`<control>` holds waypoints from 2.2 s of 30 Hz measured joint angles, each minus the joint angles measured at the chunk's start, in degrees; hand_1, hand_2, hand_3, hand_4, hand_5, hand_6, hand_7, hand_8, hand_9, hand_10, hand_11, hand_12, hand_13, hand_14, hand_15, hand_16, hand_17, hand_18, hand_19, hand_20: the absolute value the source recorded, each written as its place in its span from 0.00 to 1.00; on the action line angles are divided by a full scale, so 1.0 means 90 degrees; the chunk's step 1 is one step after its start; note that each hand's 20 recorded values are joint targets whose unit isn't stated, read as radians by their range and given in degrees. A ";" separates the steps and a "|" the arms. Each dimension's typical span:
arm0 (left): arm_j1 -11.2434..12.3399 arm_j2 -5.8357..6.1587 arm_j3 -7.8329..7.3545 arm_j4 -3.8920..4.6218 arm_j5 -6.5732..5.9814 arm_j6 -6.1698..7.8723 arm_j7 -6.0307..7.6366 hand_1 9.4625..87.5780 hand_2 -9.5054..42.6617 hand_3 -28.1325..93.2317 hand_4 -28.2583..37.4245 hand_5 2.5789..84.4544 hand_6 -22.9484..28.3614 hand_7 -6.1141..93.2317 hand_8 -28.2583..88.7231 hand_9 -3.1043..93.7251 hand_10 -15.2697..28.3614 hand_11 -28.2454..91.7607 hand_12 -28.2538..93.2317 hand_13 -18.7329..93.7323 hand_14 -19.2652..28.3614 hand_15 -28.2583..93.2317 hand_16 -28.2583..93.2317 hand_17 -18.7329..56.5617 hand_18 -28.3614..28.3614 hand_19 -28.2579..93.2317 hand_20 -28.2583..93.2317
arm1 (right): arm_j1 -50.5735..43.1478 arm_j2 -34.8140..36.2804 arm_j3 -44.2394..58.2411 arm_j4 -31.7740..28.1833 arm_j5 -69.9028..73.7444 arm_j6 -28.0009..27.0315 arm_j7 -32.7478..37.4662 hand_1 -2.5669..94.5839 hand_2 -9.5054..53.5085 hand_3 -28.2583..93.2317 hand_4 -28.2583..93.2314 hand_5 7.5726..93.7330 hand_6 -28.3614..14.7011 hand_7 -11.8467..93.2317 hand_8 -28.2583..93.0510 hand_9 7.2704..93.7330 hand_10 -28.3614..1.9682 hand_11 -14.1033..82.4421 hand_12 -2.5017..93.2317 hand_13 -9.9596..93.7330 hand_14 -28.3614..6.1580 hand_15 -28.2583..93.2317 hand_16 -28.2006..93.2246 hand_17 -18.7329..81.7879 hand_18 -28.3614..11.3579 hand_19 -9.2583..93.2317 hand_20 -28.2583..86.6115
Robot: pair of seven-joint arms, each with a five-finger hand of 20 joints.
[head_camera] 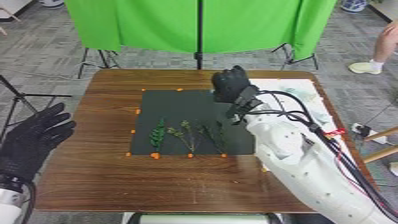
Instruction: Arrange flowers
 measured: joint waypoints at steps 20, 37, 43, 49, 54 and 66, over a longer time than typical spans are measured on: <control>-0.0528 0.0531 0.0322 0.0214 -0.0028 0.0230 -0.0012 0.22 0.21 0.82 0.01 0.39 0.52 0.31 0.13 0.32 0.63 0.50 0.35 0.36 0.71 0.64 0.19 0.14 0.87 0.64 0.29 | 0.0909 -0.2758 -0.0868 0.1558 -0.1263 -0.0428 -0.2208 0.52 0.00 0.94 0.00 0.77 0.64 0.60 0.10 0.96 0.87 0.36 0.56 0.89 0.77 0.74 0.49 0.54 0.30 0.87 0.57; -0.0413 0.0614 0.0404 0.0110 -0.0032 0.0225 0.0082 0.22 0.21 0.82 0.01 0.39 0.52 0.31 0.13 0.32 0.63 0.50 0.35 0.36 0.71 0.64 0.19 0.14 0.87 0.64 0.29 | 0.0613 -0.3009 -0.0850 0.2122 -0.2175 -0.0643 -0.2569 0.52 0.00 0.93 0.00 0.77 0.66 0.59 0.10 0.96 0.88 0.35 0.56 0.87 0.77 0.75 0.50 0.52 0.31 0.87 0.58; -0.0413 0.0631 0.0415 0.0110 -0.0033 0.0226 0.0099 0.22 0.21 0.82 0.01 0.39 0.52 0.31 0.13 0.32 0.63 0.50 0.34 0.36 0.71 0.64 0.19 0.14 0.87 0.64 0.29 | 0.0559 -0.3100 -0.0543 0.2179 -0.2172 -0.0956 -0.3225 0.53 0.00 0.92 0.00 0.77 0.67 0.58 0.10 0.96 0.89 0.34 0.55 0.86 0.78 0.75 0.51 0.51 0.32 0.86 0.58; -0.0417 0.0635 0.0426 0.0110 -0.0035 0.0226 0.0100 0.22 0.21 0.82 0.01 0.39 0.52 0.31 0.13 0.32 0.63 0.50 0.34 0.36 0.71 0.64 0.19 0.14 0.87 0.64 0.29 | 0.0559 -0.3151 -0.0470 0.2207 -0.2171 -0.1120 -0.3342 0.52 0.00 0.92 0.00 0.77 0.68 0.59 0.10 0.96 0.89 0.34 0.55 0.86 0.79 0.75 0.51 0.51 0.32 0.86 0.58; -0.0440 0.0653 0.0472 0.0115 -0.0036 0.0225 0.0098 0.22 0.21 0.82 0.01 0.39 0.52 0.31 0.13 0.32 0.63 0.50 0.34 0.36 0.71 0.64 0.19 0.14 0.87 0.64 0.29 | 0.0563 -0.3183 -0.0465 0.2222 -0.2170 -0.1195 -0.3298 0.52 0.00 0.92 0.00 0.77 0.68 0.59 0.10 0.96 0.90 0.34 0.55 0.85 0.79 0.75 0.52 0.51 0.32 0.86 0.59; -0.0441 0.0655 0.0479 0.0114 -0.0036 0.0223 0.0099 0.22 0.21 0.82 0.01 0.39 0.52 0.31 0.13 0.31 0.63 0.50 0.35 0.36 0.71 0.65 0.19 0.14 0.87 0.64 0.29 | 0.0627 -0.3192 -0.0419 0.2359 -0.2169 -0.1391 -0.3223 0.53 0.00 0.91 0.00 0.77 0.69 0.58 0.10 0.96 0.88 0.33 0.55 0.84 0.79 0.74 0.53 0.50 0.33 0.85 0.59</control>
